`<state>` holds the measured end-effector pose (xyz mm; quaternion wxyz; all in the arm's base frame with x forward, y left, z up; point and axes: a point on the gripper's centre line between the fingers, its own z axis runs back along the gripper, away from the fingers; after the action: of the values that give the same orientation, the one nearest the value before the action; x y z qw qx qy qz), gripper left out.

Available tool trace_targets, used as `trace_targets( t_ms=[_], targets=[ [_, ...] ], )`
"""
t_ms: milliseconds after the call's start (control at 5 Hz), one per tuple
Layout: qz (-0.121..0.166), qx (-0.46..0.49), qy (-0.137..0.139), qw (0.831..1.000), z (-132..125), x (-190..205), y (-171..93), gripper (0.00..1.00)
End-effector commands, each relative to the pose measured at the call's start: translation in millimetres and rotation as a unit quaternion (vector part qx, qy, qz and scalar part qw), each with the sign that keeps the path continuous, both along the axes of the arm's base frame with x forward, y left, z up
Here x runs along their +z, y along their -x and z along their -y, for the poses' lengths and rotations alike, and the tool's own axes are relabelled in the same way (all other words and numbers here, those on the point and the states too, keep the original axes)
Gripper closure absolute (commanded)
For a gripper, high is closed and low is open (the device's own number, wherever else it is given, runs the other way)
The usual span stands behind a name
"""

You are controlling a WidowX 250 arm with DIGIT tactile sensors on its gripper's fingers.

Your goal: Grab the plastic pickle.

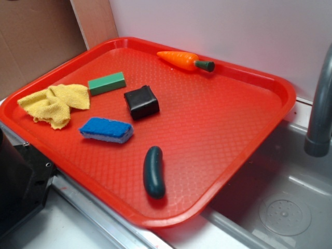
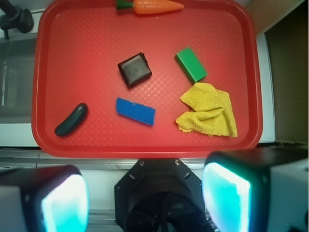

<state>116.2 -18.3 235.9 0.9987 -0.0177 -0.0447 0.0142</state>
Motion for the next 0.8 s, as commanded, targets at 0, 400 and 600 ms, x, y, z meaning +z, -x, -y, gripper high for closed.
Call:
trace_targets(
  t_ms=[0, 400, 600],
  targets=[
    [0.000, 0.000, 0.000, 1.000, 0, 0, 0, 0.00],
    [-0.006, 0.091, 0.035, 0.995, 23, -23, -19, 0.00],
    [-0.009, 0.159, 0.045, 0.986, 46, -46, -31, 0.00]
  ],
)
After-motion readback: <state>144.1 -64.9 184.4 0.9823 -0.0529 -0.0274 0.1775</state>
